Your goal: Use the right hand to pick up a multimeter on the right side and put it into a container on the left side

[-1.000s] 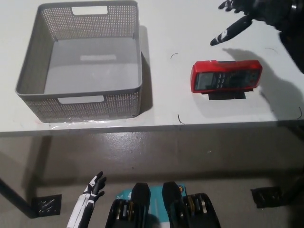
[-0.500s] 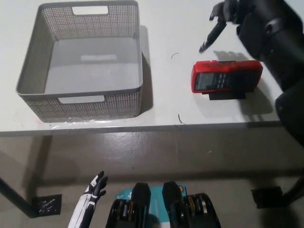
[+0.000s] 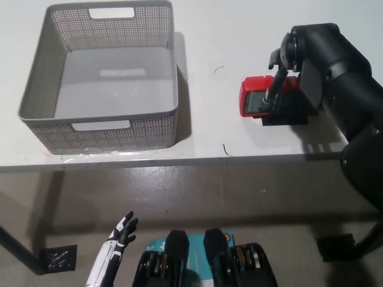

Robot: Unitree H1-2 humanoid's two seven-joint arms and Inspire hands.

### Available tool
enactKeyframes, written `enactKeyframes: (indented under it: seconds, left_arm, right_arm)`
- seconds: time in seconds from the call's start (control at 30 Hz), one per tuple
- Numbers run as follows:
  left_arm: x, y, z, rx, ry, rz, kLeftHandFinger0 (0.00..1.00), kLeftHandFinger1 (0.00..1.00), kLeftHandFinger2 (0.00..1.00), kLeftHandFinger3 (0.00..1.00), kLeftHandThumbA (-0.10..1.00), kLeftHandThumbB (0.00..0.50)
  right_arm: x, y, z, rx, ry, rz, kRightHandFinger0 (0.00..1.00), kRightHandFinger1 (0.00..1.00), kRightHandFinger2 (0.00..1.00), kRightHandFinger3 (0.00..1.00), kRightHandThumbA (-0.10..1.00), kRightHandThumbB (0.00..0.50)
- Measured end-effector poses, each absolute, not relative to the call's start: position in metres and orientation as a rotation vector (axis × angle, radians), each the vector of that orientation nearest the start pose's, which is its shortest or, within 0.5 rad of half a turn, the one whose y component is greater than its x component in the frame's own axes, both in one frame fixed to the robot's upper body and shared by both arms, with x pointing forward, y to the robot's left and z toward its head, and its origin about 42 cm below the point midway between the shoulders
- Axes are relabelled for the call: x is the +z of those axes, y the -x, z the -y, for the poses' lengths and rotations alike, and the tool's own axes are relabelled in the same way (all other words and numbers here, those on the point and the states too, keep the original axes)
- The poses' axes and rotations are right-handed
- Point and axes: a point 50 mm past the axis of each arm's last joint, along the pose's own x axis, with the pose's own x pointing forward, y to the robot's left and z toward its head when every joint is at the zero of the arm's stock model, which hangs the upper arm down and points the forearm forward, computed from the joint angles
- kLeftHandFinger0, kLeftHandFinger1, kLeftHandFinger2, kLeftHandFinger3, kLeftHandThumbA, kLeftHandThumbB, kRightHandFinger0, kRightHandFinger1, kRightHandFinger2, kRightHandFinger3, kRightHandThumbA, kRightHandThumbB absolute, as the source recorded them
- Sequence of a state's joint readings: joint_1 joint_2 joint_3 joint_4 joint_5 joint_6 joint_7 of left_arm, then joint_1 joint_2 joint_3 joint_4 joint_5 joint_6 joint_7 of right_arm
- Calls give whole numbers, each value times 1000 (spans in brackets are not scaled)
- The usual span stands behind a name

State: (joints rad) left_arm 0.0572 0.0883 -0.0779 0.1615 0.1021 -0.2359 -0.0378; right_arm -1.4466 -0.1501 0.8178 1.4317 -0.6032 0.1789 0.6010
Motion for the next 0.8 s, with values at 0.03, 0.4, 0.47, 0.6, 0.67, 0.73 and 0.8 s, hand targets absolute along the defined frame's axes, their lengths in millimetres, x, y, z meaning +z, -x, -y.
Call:
enactKeyframes:
  seconds: [0.03,0.4,0.47,0.6,0.67,0.73,0.8]
  left_arm:
    - [51,-257,-221,-130,-183,14,1000,1000,1000,1000,1000,418]
    - [51,-257,-217,-155,-184,22,1000,1000,1000,1000,1000,401]
    - [51,-257,-215,-166,-183,22,1000,1000,1000,1000,1000,409]
    - [50,-257,-213,-181,-182,20,1000,1000,1000,1000,1000,424]
    - [51,-258,-213,-186,-182,22,1000,1000,1000,1000,1000,429]
    - [51,-259,-212,-191,-182,25,1000,1000,1000,1000,1000,432]
    - [51,-259,-212,-193,-181,24,1000,1000,1000,1000,1000,426]
  right_arm:
    - [338,-593,149,522,1619,-533,1000,1000,1000,1000,914,500]
    - [298,-588,182,525,1679,-597,1000,1000,1000,1000,724,500]
    - [291,-587,192,505,1634,-588,1000,1000,1000,1000,686,500]
    - [273,-585,205,443,1546,-525,1000,1000,1000,1000,589,500]
    - [264,-583,208,406,1515,-488,1000,1000,1000,1000,458,461]
    - [257,-582,210,377,1496,-446,859,1000,1000,1000,263,343]
    - [255,-582,210,352,1497,-393,82,296,448,502,-92,172]
